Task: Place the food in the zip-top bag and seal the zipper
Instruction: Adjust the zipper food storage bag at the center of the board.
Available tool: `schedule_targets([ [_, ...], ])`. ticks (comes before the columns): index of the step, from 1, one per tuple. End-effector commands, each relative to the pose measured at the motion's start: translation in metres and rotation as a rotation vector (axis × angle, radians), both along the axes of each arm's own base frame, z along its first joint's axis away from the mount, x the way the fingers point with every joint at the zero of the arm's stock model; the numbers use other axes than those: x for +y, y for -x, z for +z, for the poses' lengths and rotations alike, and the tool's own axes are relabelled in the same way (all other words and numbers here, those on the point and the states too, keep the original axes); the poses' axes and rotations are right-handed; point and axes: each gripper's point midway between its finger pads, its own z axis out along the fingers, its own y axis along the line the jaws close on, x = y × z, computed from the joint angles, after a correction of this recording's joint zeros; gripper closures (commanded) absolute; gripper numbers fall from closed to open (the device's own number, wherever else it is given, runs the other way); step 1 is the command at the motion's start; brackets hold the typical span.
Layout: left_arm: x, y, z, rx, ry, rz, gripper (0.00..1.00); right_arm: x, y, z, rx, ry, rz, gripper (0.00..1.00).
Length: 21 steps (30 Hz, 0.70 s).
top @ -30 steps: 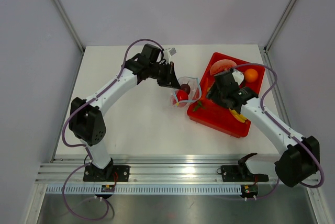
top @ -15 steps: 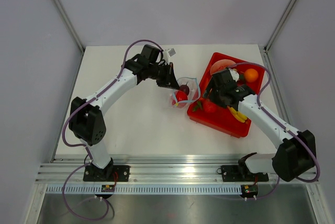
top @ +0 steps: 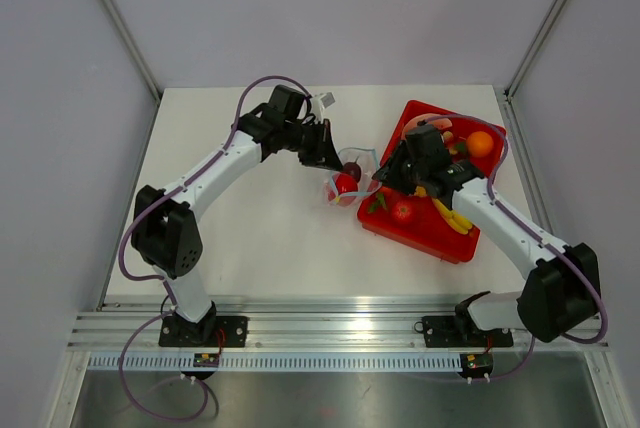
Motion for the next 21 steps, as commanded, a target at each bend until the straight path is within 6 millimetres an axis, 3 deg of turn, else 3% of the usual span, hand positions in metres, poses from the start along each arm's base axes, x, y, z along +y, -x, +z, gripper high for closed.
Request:
schedule_targets([
  [1,0.002,-0.003,0.013,-0.047,0.029,-0.004,1.00,0.018,-0.009,0.001,0.002,-0.067,0.041,0.65],
  [2,0.003,-0.003,0.009,-0.040,0.025,-0.001,1.00,0.020,-0.011,0.001,0.001,-0.070,0.049,0.72],
  [3,0.004,-0.001,0.009,-0.041,0.023,-0.001,1.00,0.022,-0.012,0.003,-0.004,-0.070,0.057,0.91],
  [4,0.006,-0.003,0.006,-0.043,0.014,0.007,1.00,0.027,-0.016,0.009,-0.017,-0.071,0.065,0.98],
  [9,0.020,-0.004,-0.045,0.017,-0.094,0.047,1.00,0.046,-0.024,0.048,-0.094,-0.061,0.124,1.00],
  [14,0.028,-0.007,-0.070,0.037,-0.149,0.078,1.00,0.077,-0.010,0.060,-0.103,-0.097,0.205,1.00],
  [17,0.034,-0.011,-0.075,0.025,-0.188,0.091,1.00,0.077,-0.009,0.038,-0.062,-0.084,0.193,1.00],
  [18,0.035,-0.010,-0.074,0.022,-0.194,0.091,1.00,0.077,-0.007,0.019,-0.026,-0.066,0.189,1.00],
  [21,0.038,-0.010,-0.063,-0.002,-0.186,0.097,1.00,0.079,-0.009,-0.009,0.039,-0.035,0.193,1.00],
])
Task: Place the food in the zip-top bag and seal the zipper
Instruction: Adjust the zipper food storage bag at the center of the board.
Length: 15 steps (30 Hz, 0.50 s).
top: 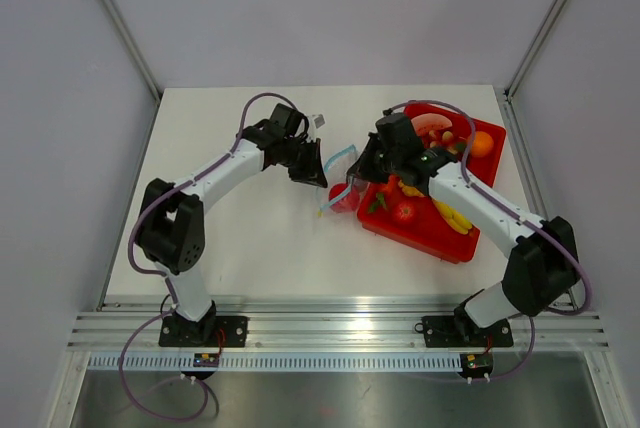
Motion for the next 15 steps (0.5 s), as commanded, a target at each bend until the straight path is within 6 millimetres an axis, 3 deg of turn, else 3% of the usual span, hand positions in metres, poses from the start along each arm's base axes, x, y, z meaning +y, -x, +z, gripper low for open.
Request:
schedule_targets([
  [1,0.006,-0.006,0.018,-0.081,0.004,0.004,1.00,0.010,0.001,-0.028,0.064,0.017,0.030,1.00],
  [3,0.003,0.001,0.056,-0.147,0.109,-0.012,1.00,0.009,-0.001,-0.027,0.054,0.031,0.024,1.00],
  [4,0.009,0.003,0.060,-0.153,0.136,-0.003,1.00,0.000,-0.004,-0.030,0.044,0.084,-0.006,1.00],
  [5,0.012,0.007,0.085,-0.215,0.175,0.001,1.00,-0.007,-0.007,-0.033,0.040,0.121,-0.025,1.00],
  [7,0.022,0.004,0.094,-0.248,0.157,0.031,1.00,-0.026,-0.017,-0.039,0.038,0.234,-0.080,1.00],
  [11,0.033,0.000,0.071,-0.209,0.063,0.038,1.00,-0.031,-0.025,-0.038,0.039,0.290,-0.094,1.00],
  [15,0.028,-0.002,0.049,-0.142,0.063,0.037,1.00,-0.032,-0.024,-0.033,0.027,0.283,-0.104,1.00],
])
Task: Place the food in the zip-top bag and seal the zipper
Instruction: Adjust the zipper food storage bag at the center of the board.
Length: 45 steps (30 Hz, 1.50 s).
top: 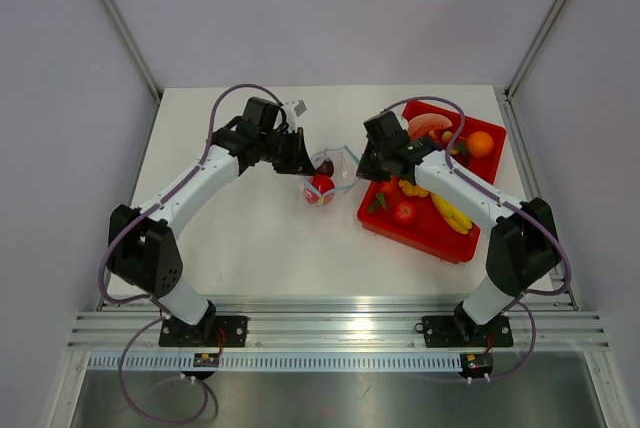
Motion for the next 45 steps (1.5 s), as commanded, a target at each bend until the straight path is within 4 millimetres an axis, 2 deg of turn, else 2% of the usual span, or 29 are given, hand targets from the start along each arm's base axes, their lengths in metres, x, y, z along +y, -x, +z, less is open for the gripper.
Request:
schedule_targets([
  [1,-0.003,-0.006,-0.024,0.045,-0.018,-0.005,1.00,-0.009,-0.003,0.013,-0.040,0.048,-0.021,1.00],
  [4,-0.005,-0.008,-0.034,0.067,-0.025,0.004,1.00,-0.009,0.002,0.018,-0.053,0.021,-0.014,1.00],
  [8,-0.002,-0.013,-0.050,0.096,-0.066,0.025,1.00,-0.004,0.011,0.041,-0.109,-0.066,0.004,1.00],
  [11,-0.005,-0.014,-0.054,0.106,-0.051,0.023,1.00,0.004,0.015,0.051,-0.120,-0.112,0.037,1.00],
  [17,-0.014,-0.010,-0.047,0.105,-0.005,0.000,1.00,0.005,0.017,0.023,-0.045,-0.059,0.052,0.99],
  [22,-0.026,-0.005,-0.042,0.103,0.027,-0.040,1.00,0.000,0.016,0.009,-0.019,-0.010,0.054,0.87],
  [29,-0.033,0.000,-0.039,0.109,0.053,-0.076,1.00,-0.002,0.009,0.015,-0.034,0.048,0.088,0.77],
  [32,-0.034,0.002,-0.037,0.107,0.061,-0.090,1.00,-0.002,0.005,0.017,-0.036,0.073,0.104,0.66],
  [34,-0.033,0.004,-0.038,0.107,0.060,-0.101,1.00,-0.003,0.003,0.019,-0.046,0.090,0.118,0.65],
  [38,-0.032,0.007,-0.036,0.105,0.060,-0.113,1.00,-0.003,-0.010,0.025,-0.066,0.109,0.124,0.64],
  [42,-0.034,0.008,-0.033,0.098,0.067,-0.126,1.00,-0.004,-0.022,0.023,-0.048,0.123,0.149,0.54],
  [45,-0.033,0.009,-0.032,0.092,0.068,-0.133,1.00,-0.002,-0.032,0.021,-0.049,0.134,0.171,0.50],
])
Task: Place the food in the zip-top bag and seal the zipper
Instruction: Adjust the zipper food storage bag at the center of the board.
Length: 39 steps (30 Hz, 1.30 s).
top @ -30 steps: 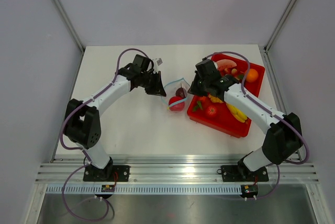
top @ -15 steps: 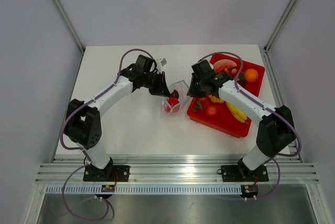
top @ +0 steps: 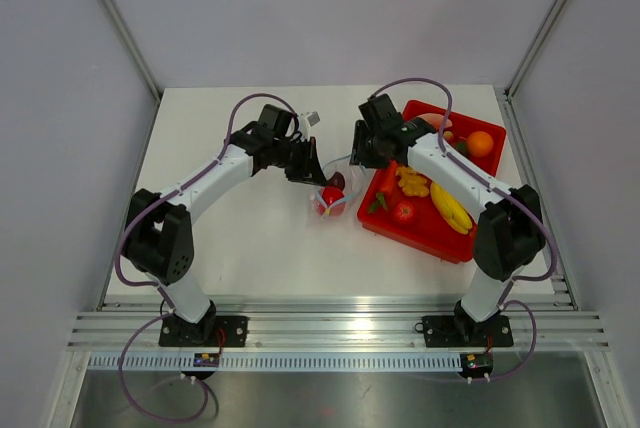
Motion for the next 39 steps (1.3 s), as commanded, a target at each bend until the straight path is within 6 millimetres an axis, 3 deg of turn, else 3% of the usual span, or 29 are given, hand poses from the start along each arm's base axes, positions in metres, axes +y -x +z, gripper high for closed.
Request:
schedule_targets([
  [1,-0.005,0.000,0.011,-0.045,0.044,-0.043,1.00,-0.003,-0.015,0.004,-0.014,0.029,0.035,0.50],
  [7,-0.004,0.001,0.014,-0.056,0.040,-0.050,1.00,-0.008,-0.029,0.000,-0.016,0.020,0.020,0.60],
  [10,-0.003,0.002,0.014,-0.060,0.039,-0.056,1.00,-0.005,-0.033,-0.004,-0.012,-0.009,0.030,0.74],
  [14,-0.003,0.001,0.014,-0.066,0.040,-0.053,1.00,0.007,-0.032,0.001,-0.018,-0.067,0.069,1.00],
  [16,-0.003,-0.001,0.017,-0.083,0.042,-0.046,1.00,0.007,-0.031,0.006,-0.033,-0.079,0.067,1.00],
  [18,0.000,-0.004,0.017,-0.095,0.021,-0.034,0.80,0.007,-0.031,0.012,-0.051,-0.094,0.060,1.00],
  [19,0.001,-0.004,0.020,-0.101,0.012,-0.037,0.56,0.006,-0.029,0.015,-0.057,-0.101,0.053,1.00],
  [20,0.004,-0.006,0.020,-0.113,-0.005,-0.026,0.46,0.007,-0.030,0.018,-0.063,-0.114,0.041,1.00],
  [23,0.018,-0.012,0.031,-0.175,-0.067,0.036,0.41,0.008,-0.027,0.019,-0.058,-0.138,0.029,1.00],
  [25,0.028,-0.014,0.056,-0.251,-0.075,0.094,0.41,0.009,-0.026,0.016,-0.051,-0.142,0.023,1.00],
  [26,0.034,-0.015,0.063,-0.279,-0.086,0.124,0.47,0.009,-0.024,0.015,-0.046,-0.141,0.022,1.00],
  [28,0.035,-0.012,0.086,-0.330,-0.041,0.150,0.72,0.009,-0.023,0.013,-0.042,-0.145,0.019,1.00],
  [29,0.031,-0.008,0.091,-0.331,-0.018,0.144,0.97,0.010,-0.024,0.014,-0.045,-0.155,0.016,1.00],
  [34,-0.008,0.006,0.105,-0.269,0.150,0.101,1.00,0.011,-0.023,0.015,-0.047,-0.168,0.014,1.00],
  [39,-0.029,-0.008,0.063,-0.143,0.172,0.125,1.00,0.012,-0.022,0.016,-0.040,-0.176,0.019,1.00],
])
